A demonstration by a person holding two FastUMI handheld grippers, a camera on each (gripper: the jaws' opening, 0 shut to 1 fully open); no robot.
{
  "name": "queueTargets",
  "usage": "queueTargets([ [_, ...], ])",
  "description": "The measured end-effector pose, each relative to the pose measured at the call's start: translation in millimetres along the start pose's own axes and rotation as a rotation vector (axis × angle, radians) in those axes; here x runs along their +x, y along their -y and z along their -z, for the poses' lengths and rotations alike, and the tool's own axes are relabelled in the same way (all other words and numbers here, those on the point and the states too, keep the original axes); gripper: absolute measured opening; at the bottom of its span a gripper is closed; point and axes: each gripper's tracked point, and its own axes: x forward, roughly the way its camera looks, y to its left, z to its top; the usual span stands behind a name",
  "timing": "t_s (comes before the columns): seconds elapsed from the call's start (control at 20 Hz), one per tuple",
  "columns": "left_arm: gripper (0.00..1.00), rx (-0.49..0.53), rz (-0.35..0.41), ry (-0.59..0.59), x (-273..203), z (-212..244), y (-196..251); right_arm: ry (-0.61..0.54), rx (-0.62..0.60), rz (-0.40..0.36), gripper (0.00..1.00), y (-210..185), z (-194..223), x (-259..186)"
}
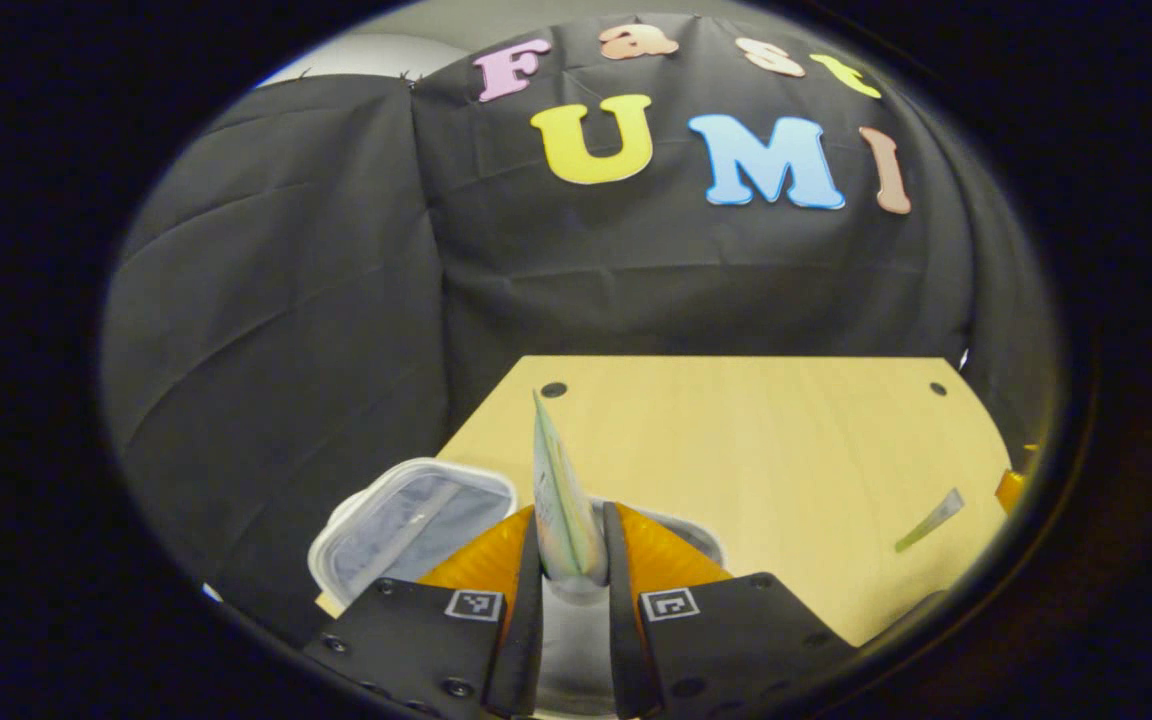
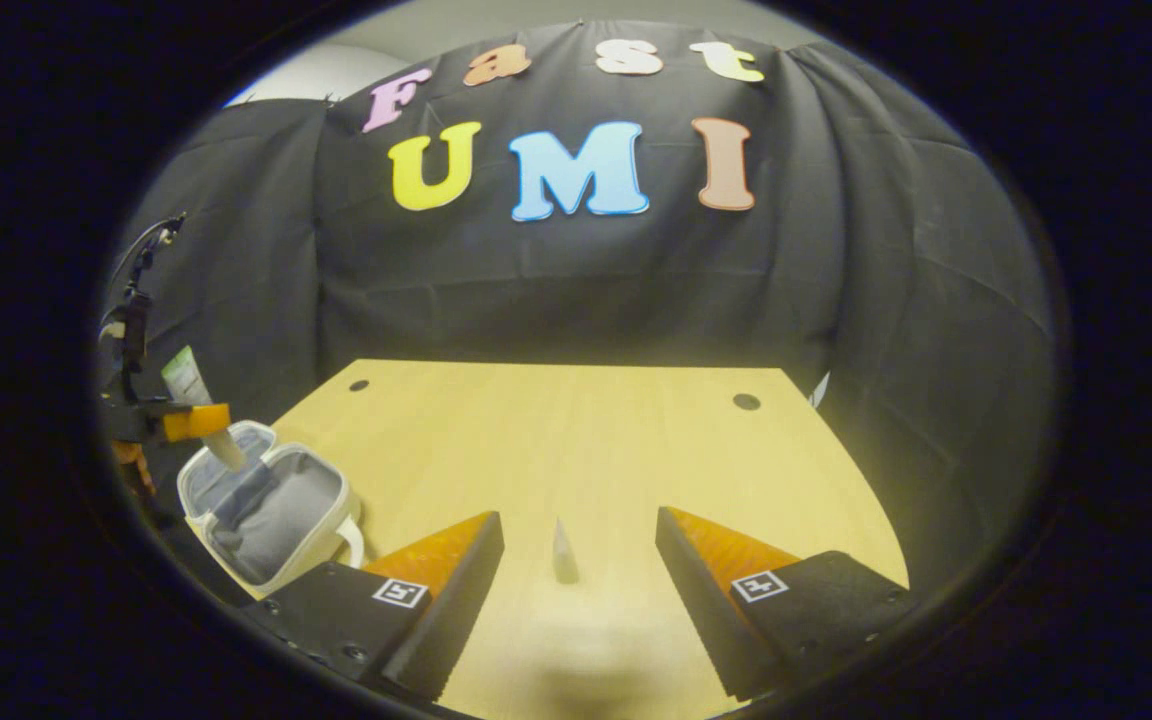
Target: First open the suitcase, pack the skin care products into it, and then close the suitcase.
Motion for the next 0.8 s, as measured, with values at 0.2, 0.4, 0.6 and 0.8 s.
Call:
queueTargets([
  [0.2,0.36,0.024,-0.002,-0.084,1,33,-19,-0.111,0.000,-0.013,0.89,-1,34,43],
  [0.4,0.36,-0.012,0.016,-0.112,0,40,-15,-0.219,0.024,-0.024,0.72,-3,62,77],
  [0.6,0.36,-0.013,0.021,-0.108,-6,35,-16,-0.324,0.091,-0.018,0.60,-5,91,99],
  [0.8,0.36,0.013,0.025,-0.122,-6,39,-21,-0.367,0.167,-0.010,0.29,-6,102,104],
])
